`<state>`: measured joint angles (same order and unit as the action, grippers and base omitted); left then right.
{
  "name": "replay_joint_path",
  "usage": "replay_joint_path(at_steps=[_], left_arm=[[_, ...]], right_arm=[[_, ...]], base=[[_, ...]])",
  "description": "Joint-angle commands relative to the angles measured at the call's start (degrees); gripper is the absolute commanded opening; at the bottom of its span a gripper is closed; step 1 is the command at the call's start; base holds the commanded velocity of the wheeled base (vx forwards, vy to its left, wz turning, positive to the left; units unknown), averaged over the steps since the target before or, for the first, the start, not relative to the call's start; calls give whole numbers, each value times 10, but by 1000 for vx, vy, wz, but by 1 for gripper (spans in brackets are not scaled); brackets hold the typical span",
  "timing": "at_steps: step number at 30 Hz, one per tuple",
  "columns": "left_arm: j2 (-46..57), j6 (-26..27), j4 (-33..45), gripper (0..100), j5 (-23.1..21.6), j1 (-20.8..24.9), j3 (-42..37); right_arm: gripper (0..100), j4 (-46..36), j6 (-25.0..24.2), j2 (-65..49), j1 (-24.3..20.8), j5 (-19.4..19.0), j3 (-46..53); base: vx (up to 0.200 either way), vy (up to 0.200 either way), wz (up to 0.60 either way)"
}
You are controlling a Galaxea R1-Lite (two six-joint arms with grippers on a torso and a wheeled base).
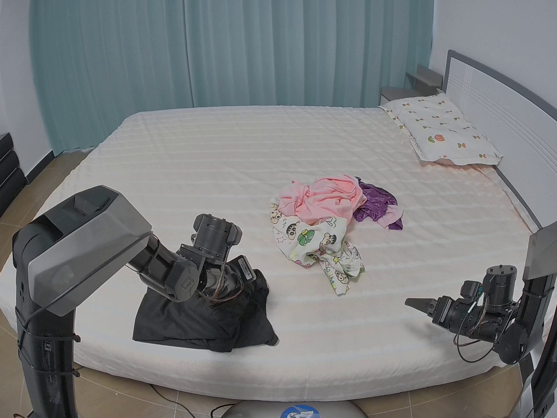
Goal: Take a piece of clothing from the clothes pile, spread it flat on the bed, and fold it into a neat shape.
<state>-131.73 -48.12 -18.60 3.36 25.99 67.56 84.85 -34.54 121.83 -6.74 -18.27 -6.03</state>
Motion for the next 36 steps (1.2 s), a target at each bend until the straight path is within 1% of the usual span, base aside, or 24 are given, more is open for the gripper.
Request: replay_joint_path(at_steps=[1, 3, 4, 7, 9, 10, 11, 13, 15, 16, 17, 19, 22, 24, 25, 26, 27, 32, 33, 34, 36], left_arm=[[17, -22, 0, 100, -2, 3, -3], [30, -33, 1, 100, -7, 3, -6], [55, -46, 1, 100, -16, -2, -16], [89, -50, 2, 100, -37, -10, -33], [129, -52, 1, 100, -65, -37, -67], [131, -52, 1, 100, -67, -38, -69], [153, -65, 1, 100, -93, -57, -91], [169, -83, -4, 100, -118, -83, -116], [174, -95, -5, 100, -142, -110, -132], [175, -96, -5, 100, -144, -113, -134], [175, -102, -6, 100, -161, -132, -148], [174, -105, -6, 100, -174, -153, -164], [173, -109, -7, 100, -190, -181, -184], [171, -121, -7, 100, -211, -193, -191], [171, -121, -7, 100, -211, -193, -191], [169, -128, -7, 100, -222, -201, -190], [169, -128, -6, 100, -224, -209, -191], [171, -131, -6, 100, -228, -231, -191], [171, -131, -6, 100, -228, -231, -191], [169, -131, -7, 100, -232, -234, -191], [170, -130, -7, 100, -245, -244, -192]], right_arm=[[100, 1, 0, 5, -4, 0, 0], [100, 1, -2, 5, -5, 0, 1], [100, 1, -5, 4, -7, 0, 1], [100, 1, -8, 4, -13, 0, 1], [100, 1, -8, 4, -15, 0, -1], [100, 1, -8, 4, -16, 0, -1], [100, 1, -9, 5, -22, 0, -3], [100, 1, -9, 5, -32, 1, -4], [100, 1, -9, 5, -42, 2, -5], [100, 1, -9, 5, -44, 2, -5], [100, 1, -10, 4, -54, 3, -6], [100, 1, -11, 2, -65, 7, -9], [100, -5, -11, 5, -86, 43, -27], [100, -11, -11, 7, -101, 64, -45], [100, -11, -11, 7, -101, 64, -45], [100, -13, -11, 10, -111, 71, -54], [100, -19, -11, 15, -126, 83, -64], [100, -57, -11, 27, -168, 139, -107], [100, -57, -11, 27, -168, 139, -107], [100, -72, -11, 29, -180, 158, -122], [100, -91, -11, 30, -191, 178, -143]], base=[[0, 0, 0], [0, 0, 0], [0, 0, 0], [0, 0, 0], [0, 0, 0], [0, 0, 0], [0, 0, 0], [0, 0, 0], [0, 0, 0], [0, 0, 0], [0, 0, 0], [0, 0, 0], [-200, 0, 0], [0, 0, 0], [0, 0, 0], [0, 0, 0], [0, 0, 0], [0, 0, 0], [0, 0, 0], [0, 0, 0], [0, 0, 0]])
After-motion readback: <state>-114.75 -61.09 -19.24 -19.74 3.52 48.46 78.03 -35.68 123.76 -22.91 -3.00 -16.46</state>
